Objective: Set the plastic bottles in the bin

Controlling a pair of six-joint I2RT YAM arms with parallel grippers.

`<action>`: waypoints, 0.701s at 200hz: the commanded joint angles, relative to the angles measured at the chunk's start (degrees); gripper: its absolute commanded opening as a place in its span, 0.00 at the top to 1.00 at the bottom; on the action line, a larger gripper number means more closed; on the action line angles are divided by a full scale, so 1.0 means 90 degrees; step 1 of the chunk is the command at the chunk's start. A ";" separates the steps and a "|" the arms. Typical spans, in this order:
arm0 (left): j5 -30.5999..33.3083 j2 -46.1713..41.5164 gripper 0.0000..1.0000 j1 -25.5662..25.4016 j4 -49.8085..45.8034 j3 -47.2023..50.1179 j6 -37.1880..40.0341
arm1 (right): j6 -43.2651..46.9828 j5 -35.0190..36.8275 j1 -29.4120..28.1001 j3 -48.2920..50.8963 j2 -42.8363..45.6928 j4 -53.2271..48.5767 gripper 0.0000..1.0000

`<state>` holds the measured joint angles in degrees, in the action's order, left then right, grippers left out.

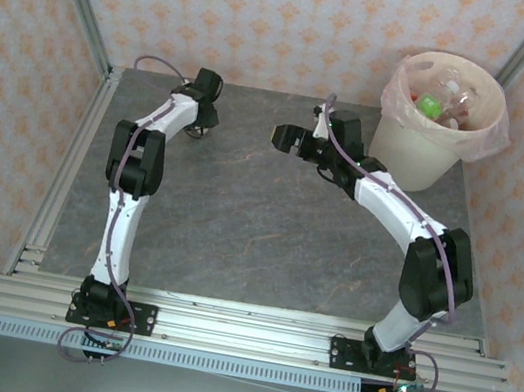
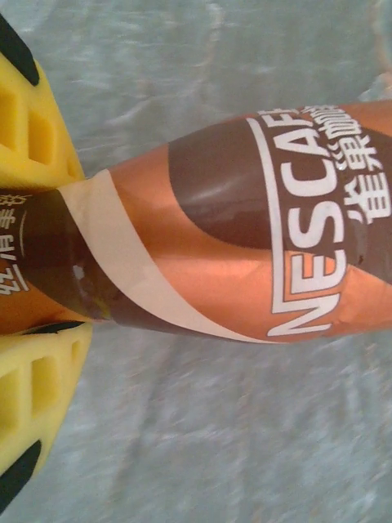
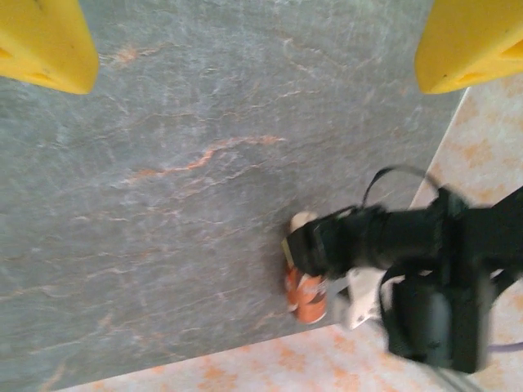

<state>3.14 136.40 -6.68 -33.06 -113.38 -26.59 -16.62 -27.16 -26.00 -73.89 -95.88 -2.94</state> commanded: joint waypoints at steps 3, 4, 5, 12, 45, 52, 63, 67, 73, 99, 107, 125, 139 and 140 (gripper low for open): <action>-0.0232 -0.0915 0.66 -0.0459 0.0789 0.1006 0.0244 | -0.0695 0.0805 -0.0002 0.0254 0.0344 0.0145 0.01; -0.0246 -0.0936 0.66 -0.0479 0.0810 0.1055 0.0251 | -0.0713 0.0808 -0.0002 0.0257 0.0347 0.0143 0.01; -0.0253 -0.0975 0.66 -0.0498 0.0835 0.1094 0.0260 | -0.0727 0.0814 -0.0007 0.0264 0.0354 0.0147 0.01; -0.0336 -0.1200 0.66 -0.0603 0.1064 0.1463 0.0311 | -0.0853 0.0825 -0.0009 0.0324 0.0369 0.0136 0.01; -0.0784 -0.2153 0.66 -0.1093 0.1934 0.2939 0.0319 | -0.1413 0.0846 0.0014 0.0558 0.0470 0.0090 0.01; -0.0978 -0.2321 0.67 -0.1204 0.2155 0.3260 0.0318 | -0.1559 0.0823 0.0035 0.0633 0.0495 0.0130 0.01; -0.1482 -0.2582 0.67 -0.1378 0.2630 0.3787 0.0414 | -0.1804 0.0780 0.0086 0.0764 0.0554 0.0178 0.01; -0.1686 -0.2668 0.68 -0.1462 0.2824 0.3991 0.0468 | -0.1894 0.0760 0.0106 0.0806 0.0568 0.0184 0.01; -0.1889 -0.2797 0.68 -0.1585 0.3092 0.4276 0.0520 | -0.2022 0.0728 0.0132 0.0866 0.0594 0.0190 0.01; -0.2603 -0.3245 0.71 -0.1990 0.3942 0.5187 0.0334 | -0.2403 0.0497 0.0284 0.1132 0.0663 0.0210 0.01; -0.2777 -0.3345 0.71 -0.2084 0.4212 0.5409 0.0203 | -0.2597 0.0316 0.0365 0.1214 0.0682 0.0243 0.01; -0.2990 -0.3591 0.71 -0.2252 0.4667 0.5745 -0.0031 | -0.3239 -0.0177 0.0654 0.1499 0.0712 0.0535 0.01; -0.3159 -0.3773 0.71 -0.2382 0.4884 0.5868 -0.0128 | -0.3488 -0.0624 0.0853 0.1672 0.0708 0.0856 0.01; -0.3170 -0.3786 0.71 -0.2387 0.4894 0.5874 -0.0135 | -0.3482 -0.0664 0.0860 0.1679 0.0710 0.0870 0.01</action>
<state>-20.27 106.96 -27.03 1.58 -62.06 -25.52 -40.97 -26.22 -20.82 -61.21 -91.09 -0.38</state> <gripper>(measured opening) 0.353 0.994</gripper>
